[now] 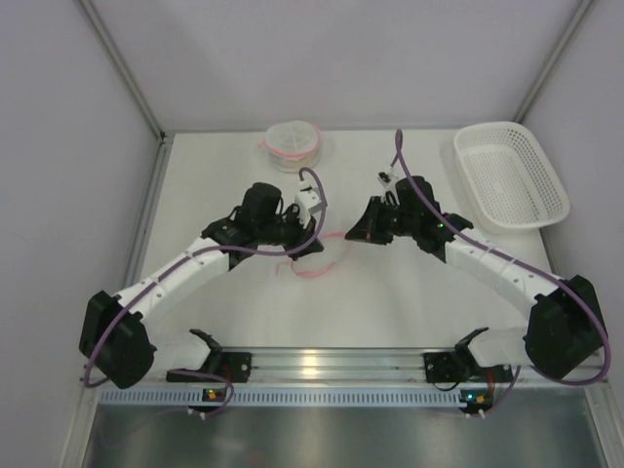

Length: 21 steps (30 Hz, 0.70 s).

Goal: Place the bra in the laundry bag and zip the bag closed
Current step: Zip the zipper on the laundry bag.

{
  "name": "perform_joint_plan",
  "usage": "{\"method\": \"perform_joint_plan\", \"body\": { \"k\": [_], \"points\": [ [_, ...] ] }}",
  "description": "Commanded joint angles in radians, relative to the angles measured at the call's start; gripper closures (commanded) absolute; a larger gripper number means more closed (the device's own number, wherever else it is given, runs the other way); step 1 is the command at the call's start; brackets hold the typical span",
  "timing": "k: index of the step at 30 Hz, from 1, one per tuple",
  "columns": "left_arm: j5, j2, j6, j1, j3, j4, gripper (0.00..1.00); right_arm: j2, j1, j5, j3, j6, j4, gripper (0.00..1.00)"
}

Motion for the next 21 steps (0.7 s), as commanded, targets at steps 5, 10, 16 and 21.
{"method": "perform_joint_plan", "body": {
  "k": [5, 10, 16, 21],
  "points": [
    [-0.032, -0.142, -0.036, 0.005, -0.013, 0.056, 1.0, 0.005, -0.056, 0.098, 0.009, -0.12, -0.084, 1.0],
    [-0.032, -0.176, -0.067, 0.003, -0.051, 0.077, 1.0, -0.001, -0.09, 0.095, -0.019, -0.116, -0.058, 1.0],
    [0.011, -0.144, -0.092, 0.005, -0.053, 0.08, 0.58, -0.031, -0.091, 0.089, 0.022, -0.132, -0.073, 1.0],
    [-0.038, -0.118, -0.09, 0.002, 0.021, 0.082, 0.05, -0.064, -0.088, 0.096, 0.065, -0.163, -0.11, 1.0]
  ]
}}
